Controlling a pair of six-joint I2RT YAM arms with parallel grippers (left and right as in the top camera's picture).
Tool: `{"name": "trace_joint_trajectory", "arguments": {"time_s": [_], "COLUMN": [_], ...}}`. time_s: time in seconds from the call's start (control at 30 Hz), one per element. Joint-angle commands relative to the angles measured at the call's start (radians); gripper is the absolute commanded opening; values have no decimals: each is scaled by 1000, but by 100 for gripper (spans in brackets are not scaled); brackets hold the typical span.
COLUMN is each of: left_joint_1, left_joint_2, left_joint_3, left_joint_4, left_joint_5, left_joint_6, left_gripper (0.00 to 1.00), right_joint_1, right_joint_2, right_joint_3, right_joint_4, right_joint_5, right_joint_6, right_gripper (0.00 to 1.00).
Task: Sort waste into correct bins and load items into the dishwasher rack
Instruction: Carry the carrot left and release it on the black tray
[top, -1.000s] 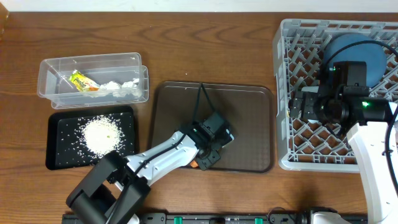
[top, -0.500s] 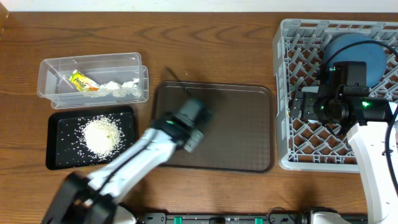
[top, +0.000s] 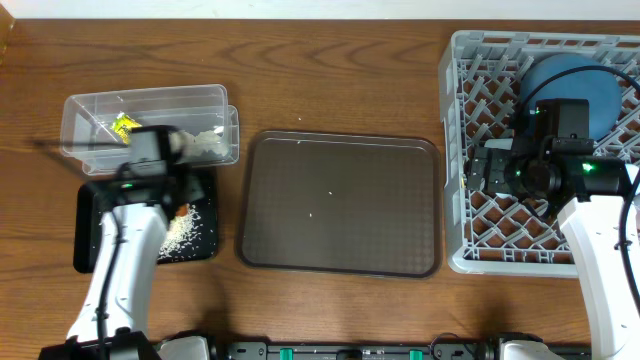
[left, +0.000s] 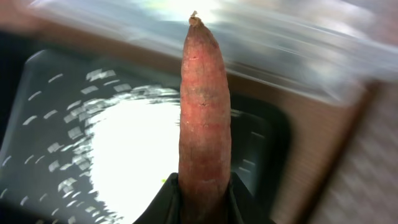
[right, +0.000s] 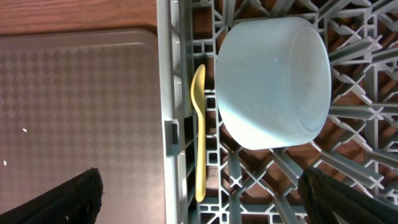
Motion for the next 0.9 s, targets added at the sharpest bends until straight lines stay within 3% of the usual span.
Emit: {"name": "trace_joint_trajectory", "arguments": {"time_s": [0.0, 0.3, 0.7, 0.87], "left_joint_1": [105, 290, 360, 360], "left_joint_2": [-3, 51, 257, 259], "left_joint_3": [-6, -21, -21, -21], "left_joint_4": [-5, -3, 42, 45], "left_joint_5": [-11, -12, -11, -11], "left_joint_6": [-122, -292, -315, -315], "left_gripper": [7, 9, 8, 16], "right_joint_1": [-8, -8, -8, -8], "right_joint_2": [1, 1, 1, 1], "right_joint_3": [11, 11, 11, 11], "right_joint_4": [-1, -2, -11, -11], "right_joint_5": [4, 4, 4, 4], "right_joint_6": [-10, -10, -10, -10], "right_gripper": [99, 99, 99, 99]}}
